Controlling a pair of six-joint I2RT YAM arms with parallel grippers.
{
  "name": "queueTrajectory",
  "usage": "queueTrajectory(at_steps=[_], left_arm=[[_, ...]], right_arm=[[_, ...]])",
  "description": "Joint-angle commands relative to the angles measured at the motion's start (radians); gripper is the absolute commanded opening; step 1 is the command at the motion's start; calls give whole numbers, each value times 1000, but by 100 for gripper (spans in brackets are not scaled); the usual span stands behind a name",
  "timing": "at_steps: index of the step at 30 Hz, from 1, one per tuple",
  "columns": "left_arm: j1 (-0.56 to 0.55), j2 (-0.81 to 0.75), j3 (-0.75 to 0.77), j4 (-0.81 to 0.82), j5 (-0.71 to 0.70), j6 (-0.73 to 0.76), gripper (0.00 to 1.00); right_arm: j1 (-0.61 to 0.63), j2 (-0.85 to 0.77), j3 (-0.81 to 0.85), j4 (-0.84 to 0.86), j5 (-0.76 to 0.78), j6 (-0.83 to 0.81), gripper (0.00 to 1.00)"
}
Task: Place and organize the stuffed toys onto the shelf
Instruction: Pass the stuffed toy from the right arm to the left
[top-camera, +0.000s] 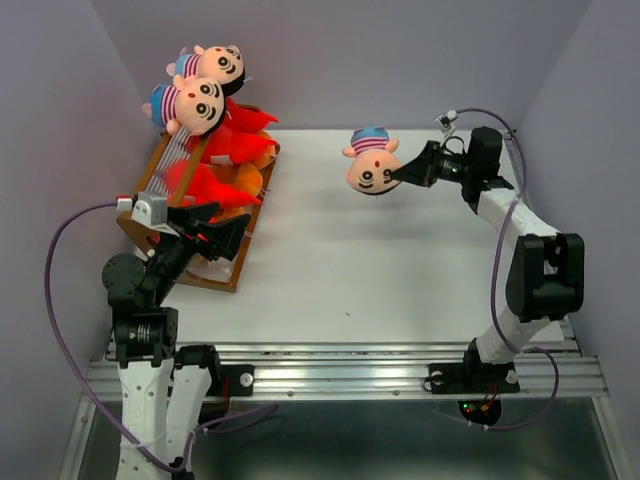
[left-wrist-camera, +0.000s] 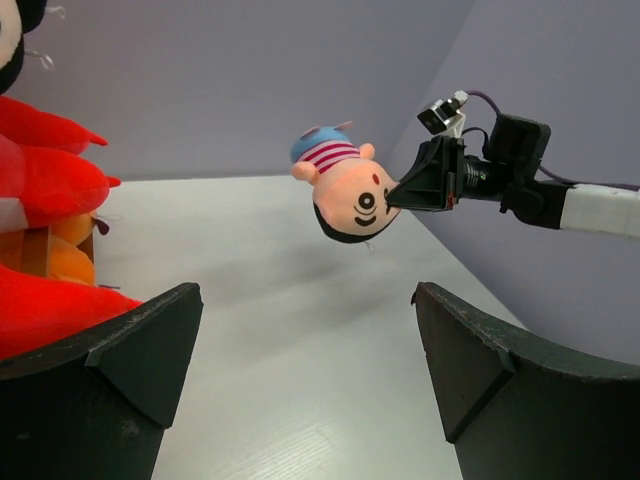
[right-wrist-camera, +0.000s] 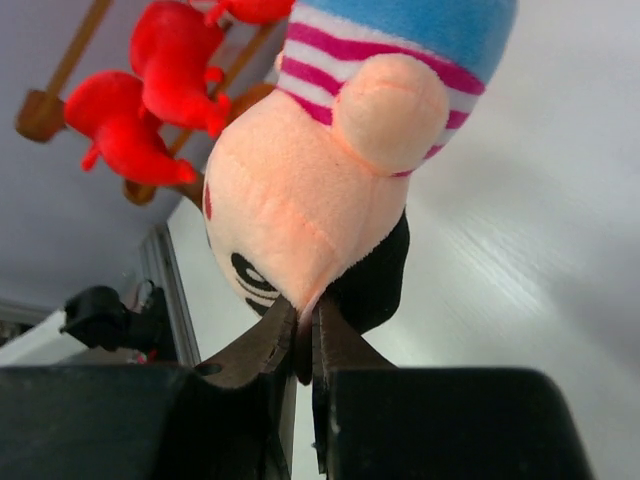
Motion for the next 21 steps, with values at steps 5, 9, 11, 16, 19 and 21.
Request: queueTrajectory(at_steps=[5,9,11,16,19,21], left_arm=[[-101,19,96,-25,64,50,99],[-154,27,119,-44,78,55,99],[-184,25,126,-68,78,53,99],[-238,22,129,-91,84,47,99],[-273,33,135,-105,84,46,99],[-301,38,142,-117,79,56,99]], right_arm=[[1,-276,-97,-711,89,-618,0],[1,-364,-122,-909,81,-793,0],[1,-402,-146,-939,92,-799,1],[1,-462,-177,-974,89,-810,0],[1,-488,-185,-999,107,-833,0],[1,-493,-183,-1028,110,-860,0]])
